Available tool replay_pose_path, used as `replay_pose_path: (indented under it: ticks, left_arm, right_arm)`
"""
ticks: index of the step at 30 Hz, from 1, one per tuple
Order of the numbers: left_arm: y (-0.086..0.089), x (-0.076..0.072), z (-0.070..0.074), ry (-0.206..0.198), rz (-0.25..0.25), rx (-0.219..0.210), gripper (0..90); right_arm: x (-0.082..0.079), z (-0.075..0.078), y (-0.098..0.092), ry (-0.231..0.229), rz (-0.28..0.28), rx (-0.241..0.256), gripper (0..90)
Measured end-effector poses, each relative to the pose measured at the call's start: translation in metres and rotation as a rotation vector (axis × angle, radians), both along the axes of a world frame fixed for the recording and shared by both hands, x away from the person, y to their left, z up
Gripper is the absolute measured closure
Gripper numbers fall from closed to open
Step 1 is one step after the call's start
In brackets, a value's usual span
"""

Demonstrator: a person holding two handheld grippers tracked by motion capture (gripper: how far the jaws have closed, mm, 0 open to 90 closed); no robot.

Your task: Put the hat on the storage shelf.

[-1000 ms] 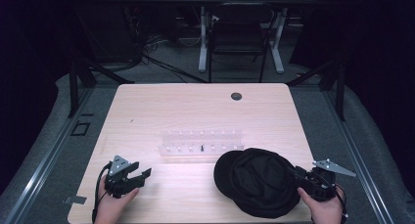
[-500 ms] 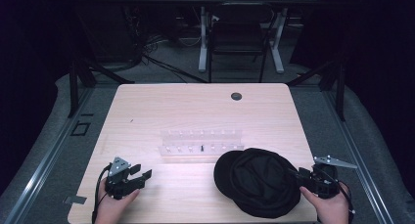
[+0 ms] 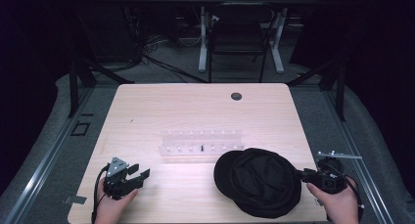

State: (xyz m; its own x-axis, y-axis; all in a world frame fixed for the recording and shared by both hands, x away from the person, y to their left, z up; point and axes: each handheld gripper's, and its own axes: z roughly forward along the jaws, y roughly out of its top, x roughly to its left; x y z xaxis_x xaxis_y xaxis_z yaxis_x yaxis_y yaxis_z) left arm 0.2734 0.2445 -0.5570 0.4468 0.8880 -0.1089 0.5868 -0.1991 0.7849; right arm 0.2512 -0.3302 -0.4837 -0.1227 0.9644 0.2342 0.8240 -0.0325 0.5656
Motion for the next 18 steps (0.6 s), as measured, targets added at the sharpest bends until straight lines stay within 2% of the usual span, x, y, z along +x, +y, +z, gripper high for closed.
replay_pose_path:
  ticks: [1, 4, 7, 13, 18]
  left_arm:
    - [-0.001, 0.000, -0.001, -0.009, 0.007, 0.000, 47.7]
    - [-0.001, 0.001, -0.003, 0.002, 0.008, 0.004, 47.0]
    - [-0.001, 0.001, -0.003, 0.003, 0.002, 0.014, 47.1]
    - [-0.001, 0.001, -0.003, 0.001, 0.002, 0.012, 47.1]
    - [-0.001, 0.001, -0.003, -0.006, 0.007, 0.009, 47.2]
  right_arm:
    - [0.000, 0.001, 0.000, 0.008, -0.003, -0.006, 58.3]
    - [0.002, 0.002, -0.002, 0.044, 0.008, -0.008, 58.3]
    - [0.004, 0.004, -0.003, 0.059, 0.012, -0.022, 58.3]
    - [0.008, 0.005, -0.002, 0.087, 0.014, -0.012, 58.4]
    - [0.011, 0.006, 0.000, 0.108, 0.014, -0.026, 59.9]
